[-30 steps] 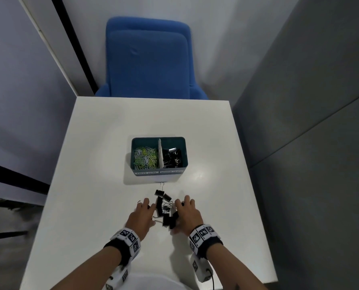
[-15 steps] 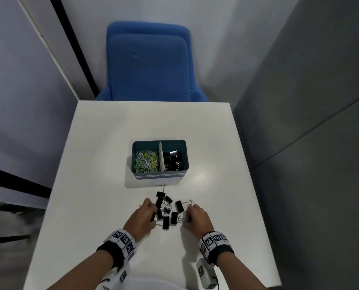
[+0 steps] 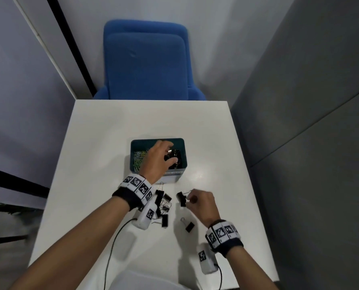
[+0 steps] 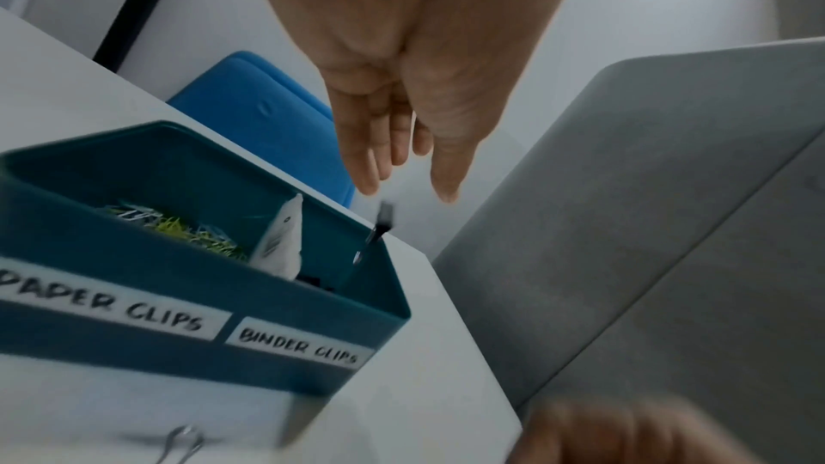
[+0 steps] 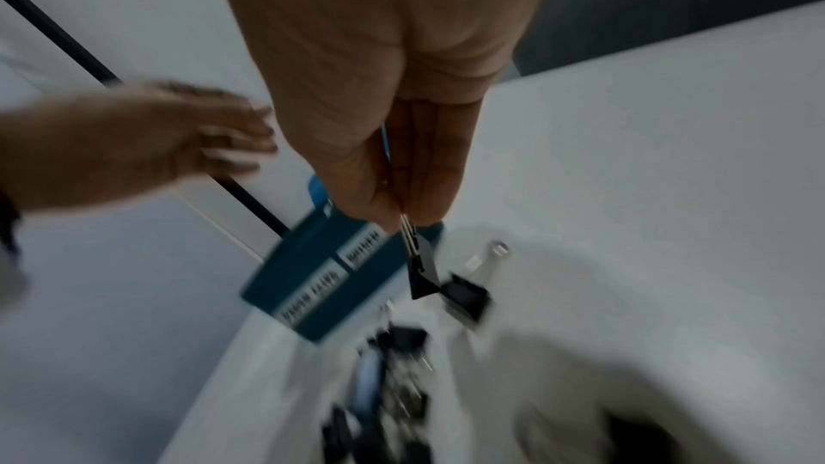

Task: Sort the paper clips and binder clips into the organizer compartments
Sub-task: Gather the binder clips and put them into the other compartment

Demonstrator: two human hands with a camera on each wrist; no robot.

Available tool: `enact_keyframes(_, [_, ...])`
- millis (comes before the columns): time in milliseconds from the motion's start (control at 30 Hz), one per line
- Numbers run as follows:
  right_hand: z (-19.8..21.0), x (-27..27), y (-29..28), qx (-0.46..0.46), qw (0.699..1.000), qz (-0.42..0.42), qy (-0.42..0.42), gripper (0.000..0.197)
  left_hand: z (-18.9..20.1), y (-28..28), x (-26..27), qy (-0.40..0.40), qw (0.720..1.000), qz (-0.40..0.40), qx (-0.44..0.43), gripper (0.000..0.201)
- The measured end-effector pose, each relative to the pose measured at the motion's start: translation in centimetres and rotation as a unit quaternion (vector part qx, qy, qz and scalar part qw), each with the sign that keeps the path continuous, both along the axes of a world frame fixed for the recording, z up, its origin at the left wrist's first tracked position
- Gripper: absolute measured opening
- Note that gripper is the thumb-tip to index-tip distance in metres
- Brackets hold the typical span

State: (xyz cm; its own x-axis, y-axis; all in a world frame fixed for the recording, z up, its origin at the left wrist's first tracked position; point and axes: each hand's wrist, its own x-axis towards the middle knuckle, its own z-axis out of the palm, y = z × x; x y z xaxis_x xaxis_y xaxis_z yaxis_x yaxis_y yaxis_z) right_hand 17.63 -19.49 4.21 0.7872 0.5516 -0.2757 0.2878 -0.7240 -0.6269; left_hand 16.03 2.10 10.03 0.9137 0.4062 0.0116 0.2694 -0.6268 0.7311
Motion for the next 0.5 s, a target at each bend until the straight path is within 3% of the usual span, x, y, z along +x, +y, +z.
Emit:
enact_keyframes(133, [4.5,3.5,3.2,0.074,0.996,-0.027,-0.050,0.012,-2.7,-0.6,-3.1,0.014,0.995,-0.014,0.097,0.002])
enact_keyframes(267, [7.0,6.0,6.0,0.148,0.985,-0.039,-0.080,0.013,-6.7,-0.6,-7.1,0.112,0.987,-0.038,0.113,0.007])
enact_keyframes(400, [5.9,5.6,5.9,0.093,0.991,-0.021,-0.099,0.022,-9.8,-0.7,-9.6,0.306,0.938,-0.112,0.119,0.069])
enact_keyframes(500, [3.4,3.5,3.9,-0.003,0.993,0.063,-0.098,0.033,-10.8,-1.1,-10.3,0.343,0.916,-0.164,0.131,0.099])
